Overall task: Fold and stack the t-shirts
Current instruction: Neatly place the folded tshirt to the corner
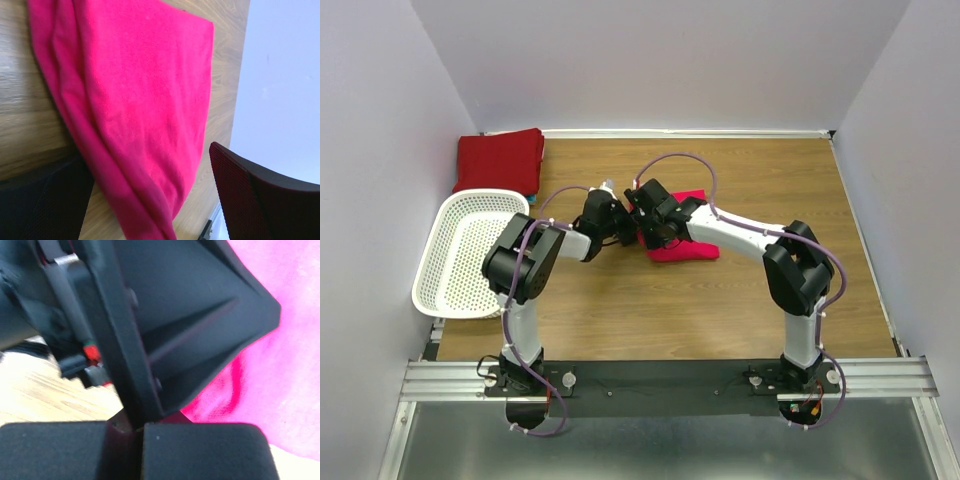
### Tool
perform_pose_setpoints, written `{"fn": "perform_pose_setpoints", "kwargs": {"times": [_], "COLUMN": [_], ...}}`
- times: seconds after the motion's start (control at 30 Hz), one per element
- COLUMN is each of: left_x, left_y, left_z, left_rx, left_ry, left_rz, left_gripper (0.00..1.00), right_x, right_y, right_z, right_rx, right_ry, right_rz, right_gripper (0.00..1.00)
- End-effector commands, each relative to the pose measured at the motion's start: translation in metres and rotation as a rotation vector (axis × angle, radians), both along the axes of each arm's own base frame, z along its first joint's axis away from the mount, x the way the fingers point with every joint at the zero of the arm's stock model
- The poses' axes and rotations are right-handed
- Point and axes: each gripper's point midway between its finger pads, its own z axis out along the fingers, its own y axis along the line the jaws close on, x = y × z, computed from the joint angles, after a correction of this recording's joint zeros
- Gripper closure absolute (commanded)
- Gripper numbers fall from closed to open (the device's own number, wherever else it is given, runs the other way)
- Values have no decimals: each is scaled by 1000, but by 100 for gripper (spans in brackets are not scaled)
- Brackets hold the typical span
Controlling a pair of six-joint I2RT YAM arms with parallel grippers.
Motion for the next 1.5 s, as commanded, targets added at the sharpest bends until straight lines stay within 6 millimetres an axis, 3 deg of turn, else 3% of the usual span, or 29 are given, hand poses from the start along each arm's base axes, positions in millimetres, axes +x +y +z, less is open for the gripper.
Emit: {"fn": "perform_pose_setpoints", "kwargs": {"times": [0.0,0.17,0.37,0.47,0.5,0.6,0.63,0.73,0.77,0.83,0.87,0.9,0.97,1.0,1.03,1.13,1.17,1.2,1.27,1.3,1.37,1.47], "left_x": [-20,-16,-8,-5,-6,-6,-6,2,7,16,16,28,29,44,43,70,65,81,80,94,98,123], "left_y": [6,11,12,6,4,4,4,11,18,23,30,38,54,57,73,100,112,118,145,151,188,227], "left_z": [-47,-45,-44,-44,-44,-43,-42,-36,-37,-31,-39,-34,-47,-36,-46,-34,-38,-23,-29,-13,-11,19], "left_rx": [69,67,65,53,51,63,77,116,133,155,210,235,354,390,466,656,715,775,895,930,1104,1259], "left_ry": [137,137,127,129,132,112,90,17,4,-37,-36,-62,-56,-91,-38,-96,-46,-94,-18,-45,0,-19], "left_rz": [34,85,120,99,94,76,61,22,20,-20,-51,-60,-120,-121,-115,-117,-135,-152,-161,-151,-145,-101], "left_gripper": [2,8,38,62,77,97,100,100,100,100,100,100,100,100,100,100,100,100,100,100,100,100], "right_x": [5,4,0,-1,-1,0,1,0,0,-4,-5,-10,-16,-20,-26,-38,-44,-48,-51,-55,-59,-65], "right_y": [10,12,14,16,16,18,18,18,17,11,9,1,-9,-13,-25,-41,-50,-56,-66,-73,-77,-79], "right_z": [21,21,17,17,17,18,19,26,28,35,37,41,43,46,48,50,54,52,55,55,53,48], "right_rx": [84,99,120,129,131,137,138,148,149,147,145,139,132,133,125,124,126,122,116,114,106,98], "right_ry": [-37,-35,-12,-7,-10,-11,-11,-23,-28,-42,-49,-60,-66,-70,-80,-86,-100,-98,-118,-123,-124,-108], "right_rz": [-8,-9,-8,-7,-9,-5,-7,-1,2,9,11,10,2,-4,-17,-43,-55,-67,-92,-98,-93,-66], "right_gripper": [99,99,99,99,99,100,97,72,57,47,43,39,34,32,28,23,21,20,17,16,16,15]}}
